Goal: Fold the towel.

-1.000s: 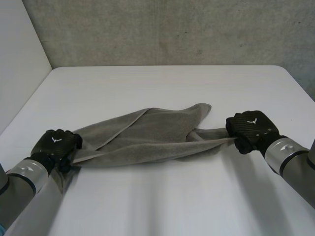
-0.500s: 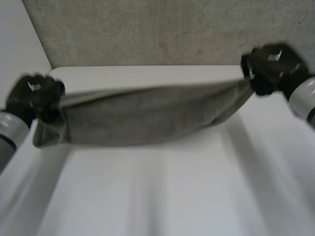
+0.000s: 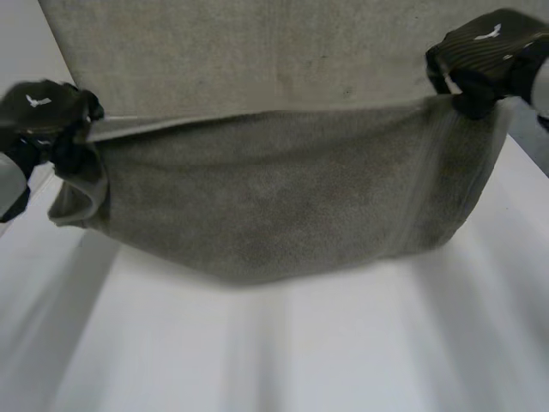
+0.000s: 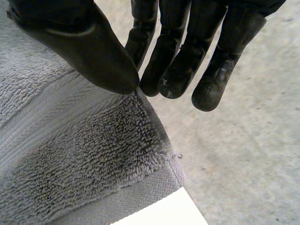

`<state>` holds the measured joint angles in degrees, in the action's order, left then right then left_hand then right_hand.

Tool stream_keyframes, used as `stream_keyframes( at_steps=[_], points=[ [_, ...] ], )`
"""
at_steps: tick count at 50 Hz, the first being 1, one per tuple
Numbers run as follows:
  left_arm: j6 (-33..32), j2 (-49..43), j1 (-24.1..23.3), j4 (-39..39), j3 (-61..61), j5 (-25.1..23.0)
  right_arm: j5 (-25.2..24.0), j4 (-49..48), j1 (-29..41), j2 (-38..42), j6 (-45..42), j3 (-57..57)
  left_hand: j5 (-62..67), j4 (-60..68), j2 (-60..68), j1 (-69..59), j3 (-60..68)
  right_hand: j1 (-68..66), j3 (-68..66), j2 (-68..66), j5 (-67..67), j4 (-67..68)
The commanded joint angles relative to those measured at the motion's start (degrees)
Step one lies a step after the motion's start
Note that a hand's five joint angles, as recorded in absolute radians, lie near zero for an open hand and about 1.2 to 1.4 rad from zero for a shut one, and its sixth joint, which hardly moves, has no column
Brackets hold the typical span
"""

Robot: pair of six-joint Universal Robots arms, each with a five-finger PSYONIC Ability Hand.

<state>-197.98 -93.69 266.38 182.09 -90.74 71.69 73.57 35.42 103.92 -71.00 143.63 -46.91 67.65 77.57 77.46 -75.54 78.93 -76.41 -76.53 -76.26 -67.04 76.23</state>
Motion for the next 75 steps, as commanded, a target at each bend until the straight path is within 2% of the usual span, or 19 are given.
stream_keyframes(
  at_steps=[1, 9, 17, 21, 24, 36, 41, 50, 63, 65, 68, 70, 75],
  points=[
    [-0.83, -9.67, -0.68, -3.76, 5.31, -3.31, 3.51, 1.32, 5.59, 7.9, -1.16, 7.8, 2.35, 2.43, 2.54, -4.46, 1.07, -3.59, -3.47, -3.74, -2.96, 3.77],
    [-0.83, -16.79, -1.12, -6.31, 7.77, -5.25, 3.95, 0.79, 8.49, 11.5, 0.07, 6.48, 0.18, 0.27, 0.38, -2.29, -1.1, -3.59, -3.47, -3.74, -2.96, 3.77],
    [-0.92, -20.57, -1.21, -6.05, 6.63, -5.34, 3.95, -5.09, 8.93, 11.24, 2.18, -0.99, -10.58, -10.5, -10.39, 8.47, -11.86, -3.59, -3.47, -3.74, -2.96, 3.77],
    [-0.92, -22.06, -1.12, -5.7, 6.45, -5.34, 3.77, -7.11, 8.67, 10.27, 2.27, -4.84, -27.0, -26.91, -26.8, 24.89, -28.28, -3.59, -3.47, -3.74, -2.96, 3.77],
    [-1.01, -22.76, -1.12, -5.61, 6.28, -5.25, 3.59, -7.38, 8.5, 9.57, 2.27, -7.04, -33.44, -33.35, -33.24, 31.33, -34.72, -3.59, -3.47, -3.74, -2.96, 3.77],
    [0.49, -22.76, -1.47, -1.83, 5.57, -4.54, 3.42, -10.28, 8.32, 7.55, 2.35, -12.67, -35.65, -35.56, -35.45, 33.54, -36.93, -3.59, -3.47, -3.74, -2.96, 3.77],
    [4.26, -22.15, -4.54, 0.01, 5.75, -4.72, 3.42, -10.54, 8.32, 7.46, 2.36, -13.73, -36.15, -36.06, -35.95, 34.04, -37.43, -3.59, -3.47, -3.74, -2.96, 3.77],
    [4.36, -22.15, -7.45, 0.63, 5.05, -4.63, 3.42, -12.12, 8.32, 6.32, 2.35, -16.45, -44.06, -43.97, -43.86, 41.95, -45.34, -3.59, -3.47, -3.74, -2.96, 3.77],
    [3.92, -23.29, -7.71, 3.18, 3.73, -3.05, 3.33, -13.09, 8.41, 6.23, 2.44, -18.48, -28.42, -28.33, -28.22, 26.3, -29.7, -3.59, -3.47, -3.74, -2.96, 3.77],
    [3.31, -24.52, -7.71, 4.23, 3.99, -0.08, 3.33, -13.35, 8.41, 6.23, 2.44, -18.74, -19.05, -18.96, -18.85, 16.94, -20.33, -3.59, -3.47, -3.74, -2.96, 3.77],
    [2.33, -24.87, -7.71, 4.41, 4.17, 1.43, 3.33, -14.15, 8.41, 6.23, 2.44, -19.18, -14.29, -14.2, -14.09, 12.17, -15.57, -3.59, -3.47, -3.74, -2.96, 3.77],
    [-0.38, -25.05, -7.71, 4.41, 4.43, 4.14, 3.33, -14.5, 8.41, 6.23, 2.35, -19.36, -1.25, -1.16, -1.05, -0.86, -2.53, -3.59, -3.47, -3.74, -2.96, 3.77],
    [-3.64, -24.61, -7.8, 5.46, 5.66, 7.66, 3.33, -15.29, 8.32, 6.23, 2.35, -19.18, 2.35, 2.43, 2.54, -4.46, 1.07, -3.59, -3.47, -3.74, -2.96, 3.77]
  ],
)
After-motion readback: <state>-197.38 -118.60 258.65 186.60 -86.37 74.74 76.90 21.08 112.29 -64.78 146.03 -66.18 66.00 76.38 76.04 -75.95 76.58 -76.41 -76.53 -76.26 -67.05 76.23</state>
